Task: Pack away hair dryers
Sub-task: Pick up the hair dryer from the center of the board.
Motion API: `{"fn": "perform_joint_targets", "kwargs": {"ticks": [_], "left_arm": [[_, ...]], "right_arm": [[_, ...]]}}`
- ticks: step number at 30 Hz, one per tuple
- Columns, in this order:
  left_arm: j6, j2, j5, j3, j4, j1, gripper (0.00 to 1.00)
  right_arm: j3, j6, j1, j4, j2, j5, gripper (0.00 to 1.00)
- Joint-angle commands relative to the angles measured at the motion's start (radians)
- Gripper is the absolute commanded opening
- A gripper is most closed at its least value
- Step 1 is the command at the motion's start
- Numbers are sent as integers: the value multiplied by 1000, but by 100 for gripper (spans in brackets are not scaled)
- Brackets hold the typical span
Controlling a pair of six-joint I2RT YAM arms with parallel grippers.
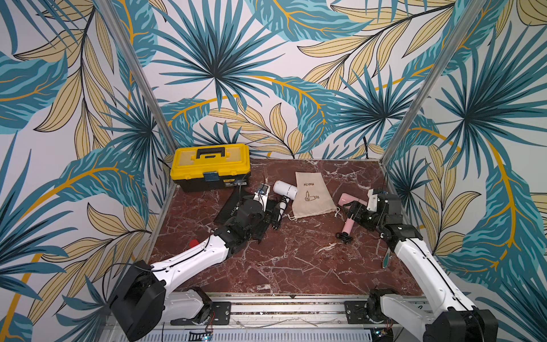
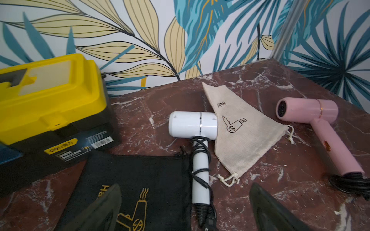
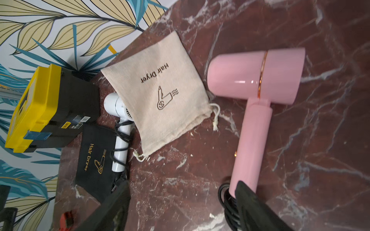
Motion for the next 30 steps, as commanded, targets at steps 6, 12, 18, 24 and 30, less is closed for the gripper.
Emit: {"fn": "perform_joint_targets", "kwargs": {"ticks": [6, 12, 18, 24, 30], "left_arm": [[-1, 165, 198, 201, -101, -69, 99], [-9, 256, 258, 277, -102, -78, 100], [-15, 299, 281, 308, -124, -79, 100], [-12, 316, 280, 308, -126, -80, 100], [-4, 324, 277, 312, -126, -79, 99]], "right_arm": [[-31, 52, 11, -191, 58, 190, 79], [10, 15, 8, -98, 195, 234, 79], [71, -3, -2, -90, 339, 280, 77], [93, -11, -10, -20, 423, 250, 76], [113, -33, -10, 5, 486, 247, 71]]}}
